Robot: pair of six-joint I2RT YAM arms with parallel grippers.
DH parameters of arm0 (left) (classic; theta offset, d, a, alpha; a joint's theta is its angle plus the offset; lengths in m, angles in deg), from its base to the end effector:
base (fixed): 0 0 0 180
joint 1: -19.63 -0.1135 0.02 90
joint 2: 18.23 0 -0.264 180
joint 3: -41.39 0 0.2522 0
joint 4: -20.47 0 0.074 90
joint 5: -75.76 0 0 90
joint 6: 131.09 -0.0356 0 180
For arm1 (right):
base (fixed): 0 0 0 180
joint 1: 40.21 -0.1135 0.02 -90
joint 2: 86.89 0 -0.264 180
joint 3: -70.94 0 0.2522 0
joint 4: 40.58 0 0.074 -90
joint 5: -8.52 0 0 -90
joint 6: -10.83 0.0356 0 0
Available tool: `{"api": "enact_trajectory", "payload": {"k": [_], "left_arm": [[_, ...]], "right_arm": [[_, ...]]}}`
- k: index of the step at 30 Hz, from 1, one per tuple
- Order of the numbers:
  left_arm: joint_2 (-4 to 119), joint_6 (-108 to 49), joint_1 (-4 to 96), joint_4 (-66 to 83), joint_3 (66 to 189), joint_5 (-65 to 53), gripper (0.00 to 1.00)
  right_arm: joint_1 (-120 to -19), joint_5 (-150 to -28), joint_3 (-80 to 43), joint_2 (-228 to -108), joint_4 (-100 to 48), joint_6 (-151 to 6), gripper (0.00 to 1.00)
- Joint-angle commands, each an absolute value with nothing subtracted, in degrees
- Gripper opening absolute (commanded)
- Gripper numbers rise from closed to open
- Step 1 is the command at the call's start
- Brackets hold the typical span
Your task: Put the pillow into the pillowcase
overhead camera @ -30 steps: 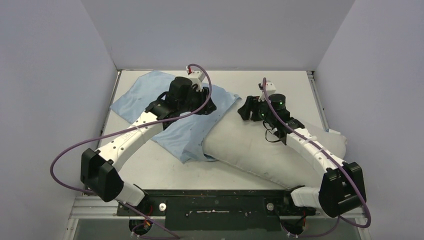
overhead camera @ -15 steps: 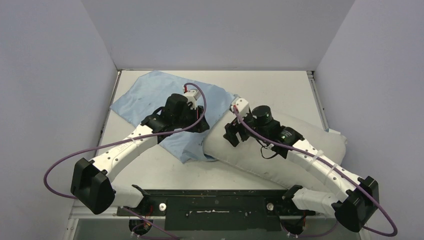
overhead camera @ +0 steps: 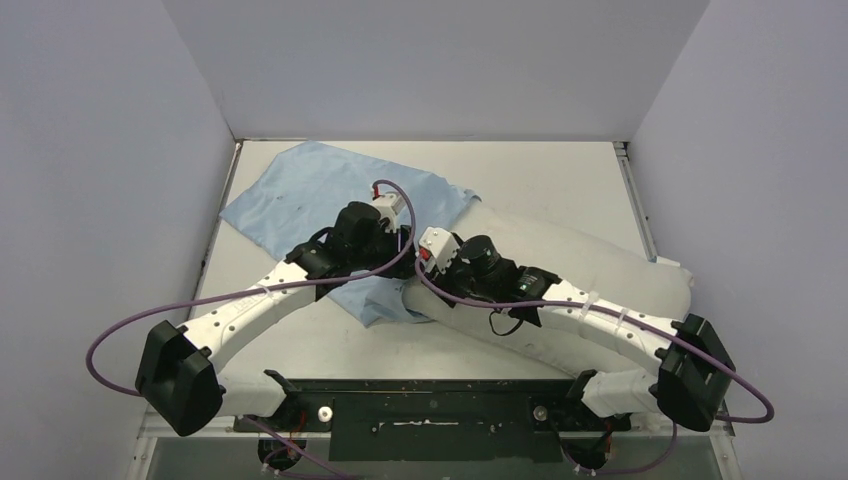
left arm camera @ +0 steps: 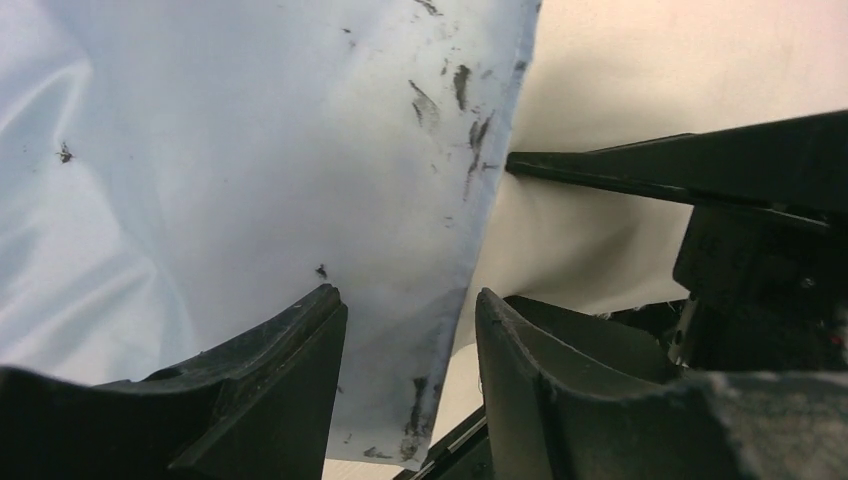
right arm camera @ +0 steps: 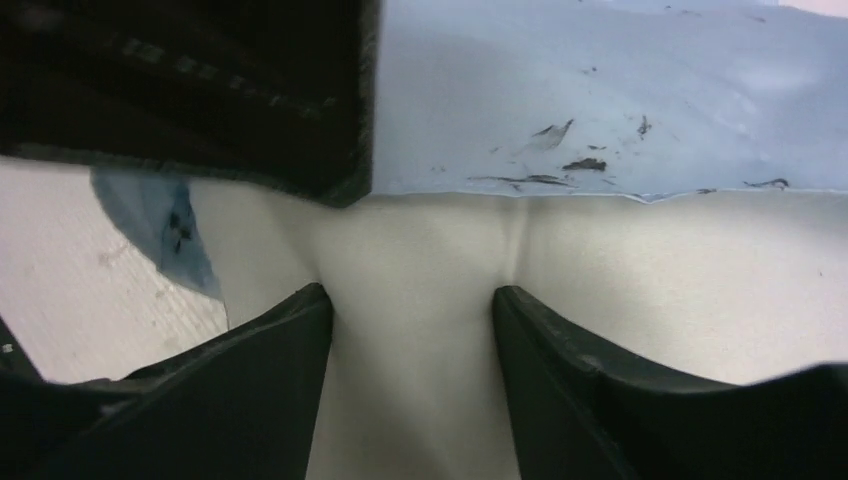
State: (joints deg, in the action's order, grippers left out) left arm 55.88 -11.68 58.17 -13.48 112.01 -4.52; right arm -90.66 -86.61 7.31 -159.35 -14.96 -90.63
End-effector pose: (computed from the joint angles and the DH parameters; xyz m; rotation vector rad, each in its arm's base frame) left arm 0.2200 -0.1829 0.2857 0.2847 2.3290 -0.8122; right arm 0.1758 0.2179 0.2646 -1.1813 1.8682 0.4817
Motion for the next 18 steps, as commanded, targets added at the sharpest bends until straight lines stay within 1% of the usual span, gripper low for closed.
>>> {"api": "enact_trajectory", "payload": {"k": [1,3,4,5,7,10,12,13,15,16,17,18], "left_arm": [[54.6,-12.1,60.2,-11.5,113.1,-7.6,0.49],[54.3,-12.4,60.8,-12.3,113.3,-9.5,0.49],[54.3,-12.6,61.2,-12.7,113.3,-10.7,0.49],[54.3,-12.6,61.3,-13.1,113.3,-12.0,0.49],[54.3,-13.0,61.5,-13.7,112.9,-13.7,0.49],[54.4,-13.1,61.5,-14.0,112.3,-17.3,0.49],[54.3,-13.2,61.6,-13.5,112.0,-18.4,0.44],[54.3,-13.2,61.6,-13.2,111.9,-18.3,0.40],[54.5,-13.5,61.6,-12.0,112.2,-17.0,0.23],[54.6,-13.6,61.6,-11.6,112.7,-15.8,0.10],[54.8,-13.5,61.6,-11.2,113.2,-15.0,0.00],[54.9,-13.5,61.7,-10.9,113.8,-14.4,0.00]], "right_arm": [[-90.9,-82.7,8.2,-161.7,-25.2,-89.5,0.43],[-90.9,-82.9,8.6,-161.9,-28.4,-87.6,0.22],[-90.9,-83.1,9.0,-161.7,-30.1,-86.7,0.14],[-90.9,-83.4,9.5,-161.4,-31.8,-85.8,0.08],[-90.9,-83.7,10.2,-160.9,-34.3,-84.3,0.01],[-90.9,-83.9,11.0,-160.6,-36.6,-82.3,0.00],[-90.9,-84.1,11.2,-161.0,-37.7,-81.1,0.00],[-90.9,-84.3,11.3,-161.1,-38.3,-80.2,0.00],[-90.9,-84.2,11.9,-161.5,-40.0,-78.0,0.00],[-90.9,-83.8,12.2,-161.4,-41.1,-76.7,0.00],[-90.9,-83.1,12.6,-161.5,-42.4,-76.0,0.00],[-90.9,-82.1,12.8,-161.5,-44.0,-75.2,0.00]]}}
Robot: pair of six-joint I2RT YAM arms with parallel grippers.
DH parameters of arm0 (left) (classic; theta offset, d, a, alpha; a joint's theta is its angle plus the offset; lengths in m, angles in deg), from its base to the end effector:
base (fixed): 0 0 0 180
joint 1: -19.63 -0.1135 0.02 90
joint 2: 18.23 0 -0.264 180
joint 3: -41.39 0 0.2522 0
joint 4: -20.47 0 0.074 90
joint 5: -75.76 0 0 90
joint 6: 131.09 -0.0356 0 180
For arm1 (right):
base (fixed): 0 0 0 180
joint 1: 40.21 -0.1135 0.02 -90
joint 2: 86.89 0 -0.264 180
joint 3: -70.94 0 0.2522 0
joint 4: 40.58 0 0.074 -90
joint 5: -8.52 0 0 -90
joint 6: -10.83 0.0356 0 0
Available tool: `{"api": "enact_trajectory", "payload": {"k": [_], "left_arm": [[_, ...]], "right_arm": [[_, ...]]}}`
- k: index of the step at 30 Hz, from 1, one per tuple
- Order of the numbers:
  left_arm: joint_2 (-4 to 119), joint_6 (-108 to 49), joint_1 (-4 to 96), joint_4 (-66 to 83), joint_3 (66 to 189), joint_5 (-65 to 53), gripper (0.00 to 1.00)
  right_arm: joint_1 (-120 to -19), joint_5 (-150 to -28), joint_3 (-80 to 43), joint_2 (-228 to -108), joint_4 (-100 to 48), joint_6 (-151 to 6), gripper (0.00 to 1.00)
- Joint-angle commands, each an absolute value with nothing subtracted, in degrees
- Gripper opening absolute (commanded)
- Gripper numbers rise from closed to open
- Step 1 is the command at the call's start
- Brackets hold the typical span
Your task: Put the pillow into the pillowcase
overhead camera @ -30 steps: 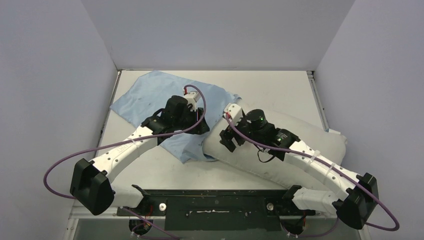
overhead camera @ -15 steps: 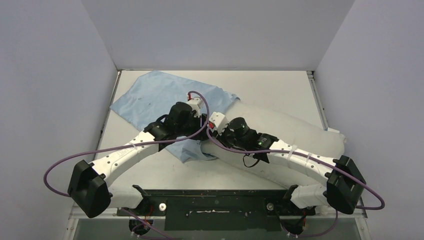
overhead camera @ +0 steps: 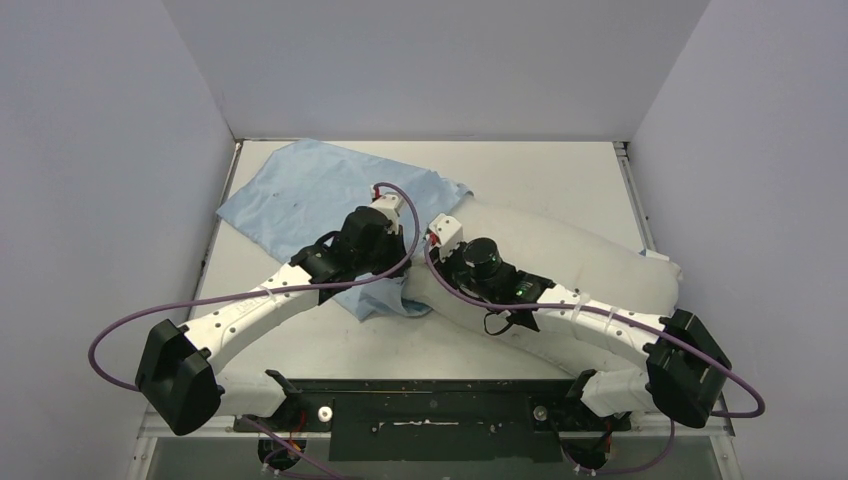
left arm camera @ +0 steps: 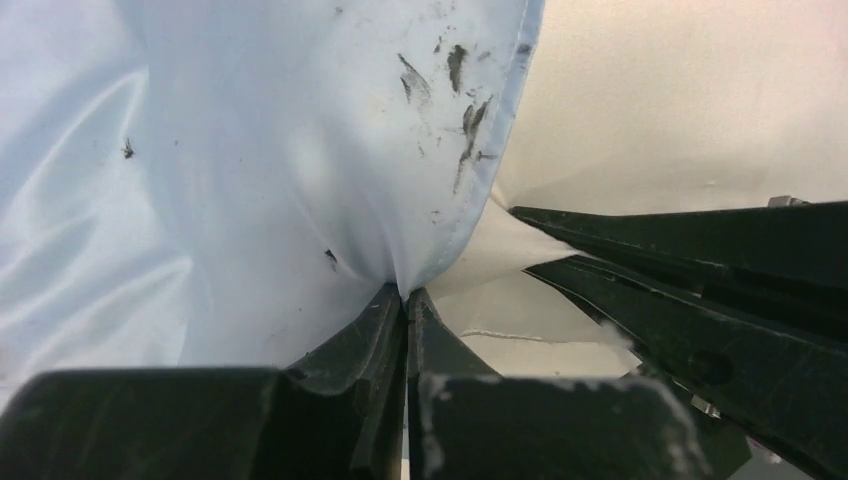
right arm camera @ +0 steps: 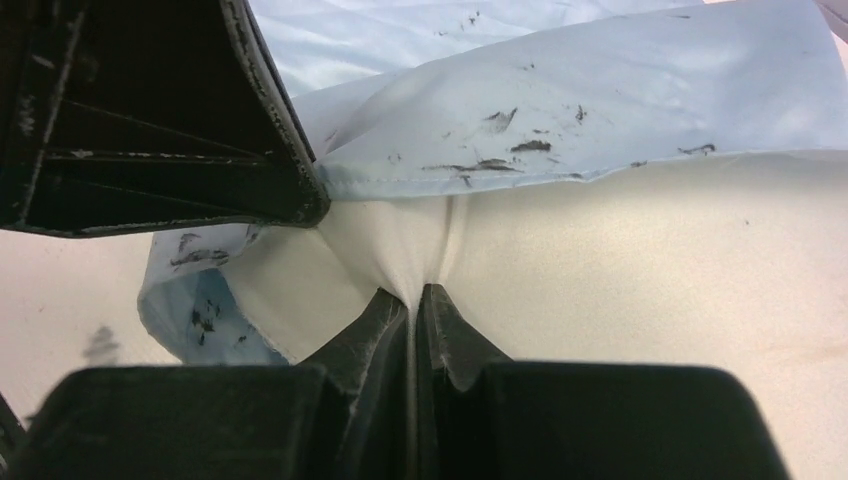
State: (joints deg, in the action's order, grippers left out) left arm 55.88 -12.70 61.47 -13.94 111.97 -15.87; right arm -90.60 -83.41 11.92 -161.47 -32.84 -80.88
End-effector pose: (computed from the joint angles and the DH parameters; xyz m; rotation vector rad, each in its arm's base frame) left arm 0.2136 -0.1899 0.2845 0.2545 2.2952 -0.6219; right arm 0.1861 0.2268 0.2570 -0.9091 1.8088 0.5801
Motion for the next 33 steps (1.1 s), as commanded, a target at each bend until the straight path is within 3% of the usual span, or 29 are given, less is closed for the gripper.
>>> {"api": "enact_trajectory", "payload": {"k": [1,7,12,19,23,30,33], "left_arm": [[55.1,-13.4,61.7,-10.7,115.0,-14.3,0.00],[55.7,-10.9,63.0,-9.9,122.6,-9.1,0.00],[54.0,-6.7,64.6,-6.5,122.1,-7.9,0.00],[53.3,-3.4,64.6,-2.1,116.0,-8.4,0.00],[54.0,-3.6,64.6,-3.3,113.5,-10.2,0.00],[52.0,-5.2,64.6,-3.8,111.2,-9.8,0.00],[51.0,-6.0,64.6,-5.1,109.5,-9.7,0.00]], "right_arm": [[-90.8,-80.7,12.9,-161.4,-45.3,-74.7,0.00],[-90.2,-71.8,10.9,-162.7,-51.8,-72.4,0.00],[-88.6,-67.1,11.0,-164.4,-58.4,-67.7,0.00],[-85.8,-69.1,14.4,-168.3,-71.0,-59.7,0.00],[-85.3,-73.9,14.9,-169.2,-70.1,-59.1,0.02],[-84.6,-74.1,15.5,-158.7,-50.0,-66.6,0.54],[-82.0,-76.3,13.1,-153.4,-39.3,-68.9,0.69]]}}
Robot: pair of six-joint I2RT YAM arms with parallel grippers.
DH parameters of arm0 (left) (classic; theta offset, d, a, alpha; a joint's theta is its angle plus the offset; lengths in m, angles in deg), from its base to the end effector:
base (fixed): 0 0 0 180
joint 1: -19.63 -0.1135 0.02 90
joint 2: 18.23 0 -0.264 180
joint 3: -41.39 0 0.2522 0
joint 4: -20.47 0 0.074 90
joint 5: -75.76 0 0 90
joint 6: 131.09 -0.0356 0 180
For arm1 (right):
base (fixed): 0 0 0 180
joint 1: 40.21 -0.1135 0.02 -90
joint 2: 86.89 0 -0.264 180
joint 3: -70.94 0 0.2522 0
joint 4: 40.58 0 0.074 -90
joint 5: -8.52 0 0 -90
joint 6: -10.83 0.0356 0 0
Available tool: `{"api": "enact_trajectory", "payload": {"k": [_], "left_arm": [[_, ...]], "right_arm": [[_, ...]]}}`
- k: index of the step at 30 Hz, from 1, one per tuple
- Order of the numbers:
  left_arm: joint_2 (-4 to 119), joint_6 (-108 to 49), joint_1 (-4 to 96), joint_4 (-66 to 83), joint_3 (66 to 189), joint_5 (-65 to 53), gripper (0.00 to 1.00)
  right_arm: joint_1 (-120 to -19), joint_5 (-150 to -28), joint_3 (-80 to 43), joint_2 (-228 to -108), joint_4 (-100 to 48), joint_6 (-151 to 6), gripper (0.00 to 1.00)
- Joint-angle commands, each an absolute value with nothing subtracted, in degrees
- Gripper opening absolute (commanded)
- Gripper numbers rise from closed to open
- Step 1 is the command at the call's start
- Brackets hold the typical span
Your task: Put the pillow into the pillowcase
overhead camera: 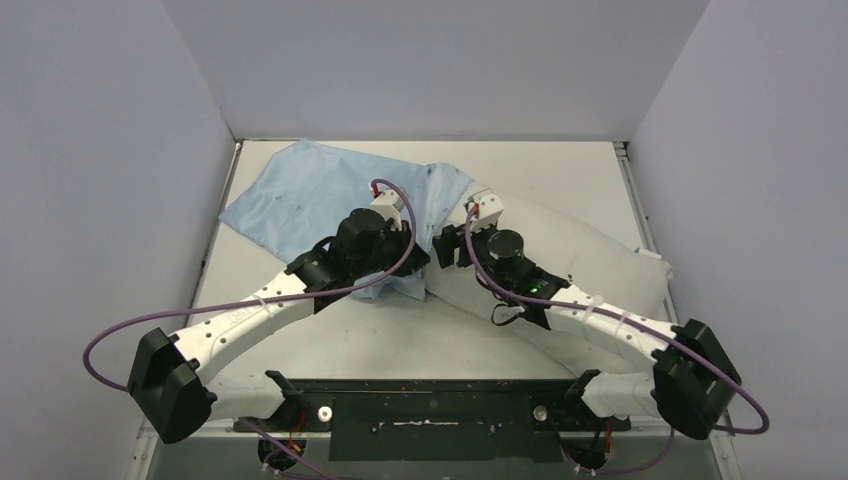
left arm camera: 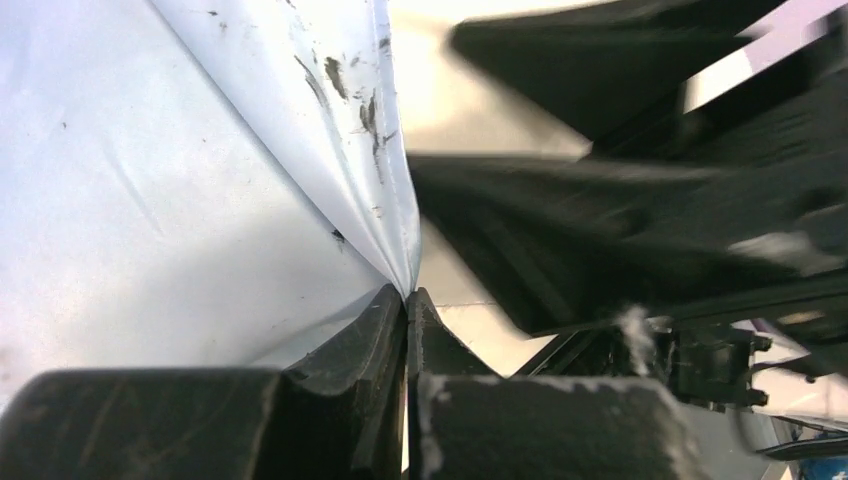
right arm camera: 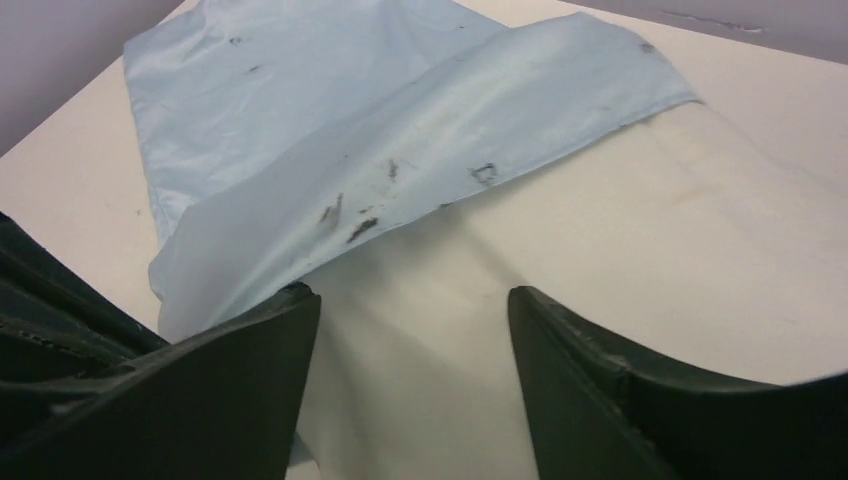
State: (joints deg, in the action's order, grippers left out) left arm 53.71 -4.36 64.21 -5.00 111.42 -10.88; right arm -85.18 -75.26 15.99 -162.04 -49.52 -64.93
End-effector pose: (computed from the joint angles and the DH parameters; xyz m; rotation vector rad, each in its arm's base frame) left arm 0.2033 -0.2033 0.3057 0.1883 2.1753 -0.9137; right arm 0.2124 0.2067 0.2602 -0.4020 1.7675 0.6485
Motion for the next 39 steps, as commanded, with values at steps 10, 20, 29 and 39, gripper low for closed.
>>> {"api": "enact_trajectory", "payload": {"k": [10,20,29,39], "left_arm": [[50.5,-10.5,64.6,-9.6,112.3,-12.0,0.35],[53.8,-17.3,64.2,-14.9,120.8,-21.3,0.56],[67.4,-23.5,63.0,-15.9,136.2,-23.0,0.60],[79.6,-22.4,58.9,-13.0,148.5,-19.5,0.63]], "right_arm": [[-70.3,-83.0,1.1,-153.5,-21.8,-76.7,1.00],[-52.7,-112.8,-7.7,-169.5,-25.1,-72.6,0.97],[-50.9,-126.7,-11.4,-183.5,-24.6,-71.1,0.71],[-52.2,-124.7,-0.6,-173.4,-35.6,-63.2,0.00]]}}
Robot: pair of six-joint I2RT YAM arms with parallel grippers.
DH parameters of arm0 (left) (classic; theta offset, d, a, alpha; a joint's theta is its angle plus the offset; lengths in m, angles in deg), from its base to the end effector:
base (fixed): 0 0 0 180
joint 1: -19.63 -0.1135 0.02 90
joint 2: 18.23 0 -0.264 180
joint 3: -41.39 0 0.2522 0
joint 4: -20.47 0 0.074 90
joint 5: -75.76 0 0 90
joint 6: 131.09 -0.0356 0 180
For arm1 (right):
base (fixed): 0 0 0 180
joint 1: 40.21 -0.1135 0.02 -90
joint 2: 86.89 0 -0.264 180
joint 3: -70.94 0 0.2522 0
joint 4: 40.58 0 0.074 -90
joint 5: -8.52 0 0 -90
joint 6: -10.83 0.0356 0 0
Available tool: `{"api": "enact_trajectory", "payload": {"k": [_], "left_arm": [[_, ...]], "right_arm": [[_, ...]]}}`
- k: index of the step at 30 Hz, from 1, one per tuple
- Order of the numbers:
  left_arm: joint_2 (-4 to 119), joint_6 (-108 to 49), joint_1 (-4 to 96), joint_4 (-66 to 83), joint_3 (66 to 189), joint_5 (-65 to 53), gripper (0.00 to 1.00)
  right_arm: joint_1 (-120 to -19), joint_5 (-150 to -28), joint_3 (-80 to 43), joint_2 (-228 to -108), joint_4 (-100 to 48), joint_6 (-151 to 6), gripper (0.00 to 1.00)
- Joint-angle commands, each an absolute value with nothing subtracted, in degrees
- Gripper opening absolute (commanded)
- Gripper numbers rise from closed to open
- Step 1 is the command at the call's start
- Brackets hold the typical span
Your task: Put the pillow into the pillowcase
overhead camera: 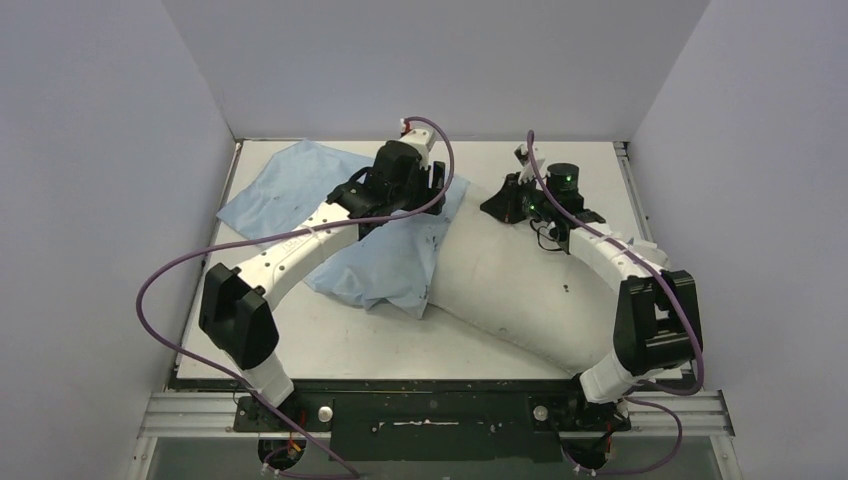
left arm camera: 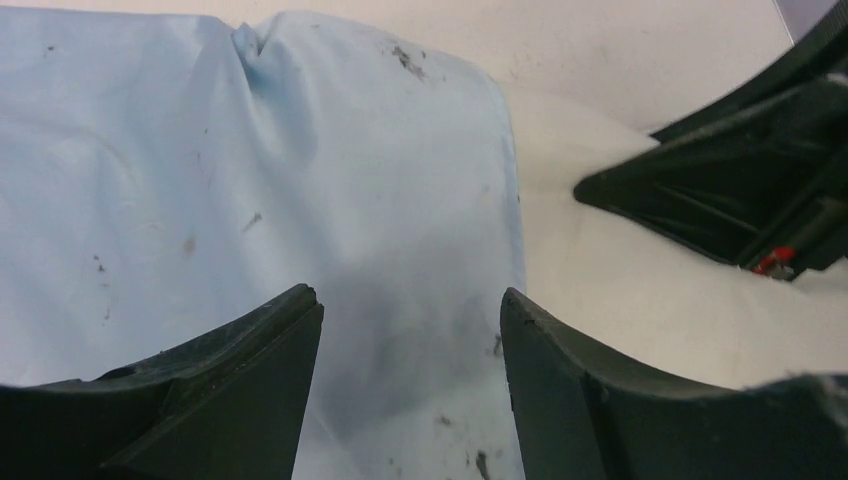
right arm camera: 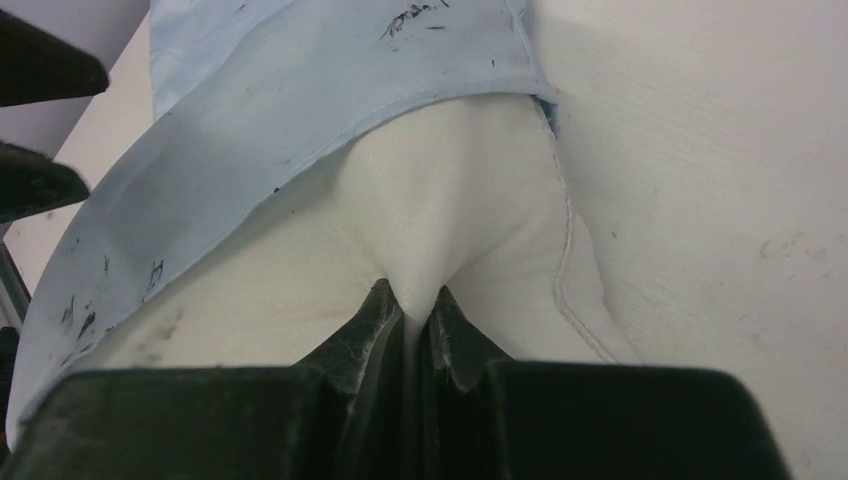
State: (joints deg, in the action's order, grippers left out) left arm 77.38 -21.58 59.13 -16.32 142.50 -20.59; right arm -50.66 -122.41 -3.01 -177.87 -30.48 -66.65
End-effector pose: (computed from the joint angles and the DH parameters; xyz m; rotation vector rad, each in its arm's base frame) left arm 0.3037 -0.2452 0.3436 0.3074 2.1310 -0.4922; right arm 0.3453 0.0874 0.2576 -0.4209 2.0121 0.9769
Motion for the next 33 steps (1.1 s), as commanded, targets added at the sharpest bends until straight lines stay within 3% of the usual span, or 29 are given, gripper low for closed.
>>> {"api": "enact_trajectory", "payload": {"k": [1,11,13,18,20,33], "left_arm": [[81.0,-22.5,58.9,-13.5,149.5,-19.6,0.63],[90.7,-23.5,59.3,-15.2,152.8,-21.7,0.62],[91.8,-23.6,59.3,-15.1,153.0,-22.2,0.52],[91.1,-22.7,59.7,-14.7,154.6,-20.3,0.10],[90.1,-22.4,60.3,-14.1,155.7,-19.5,0.00],[88.5,-15.3,63.3,-10.2,163.1,-8.7,0.00]], "right_arm": [[-52.4,-124.3,0.0,-172.7,-36.1,-62.8,0.00],[-54.8,-122.7,2.4,-170.5,-39.1,-59.6,0.00],[-55.4,-122.5,2.9,-170.2,-39.4,-59.4,0.00],[-56.6,-121.7,4.2,-169.7,-41.0,-58.4,0.00],[-56.9,-121.6,4.9,-169.6,-42.2,-57.5,0.00],[-57.2,-115.8,10.1,-167.1,-54.7,-46.3,0.00]]}}
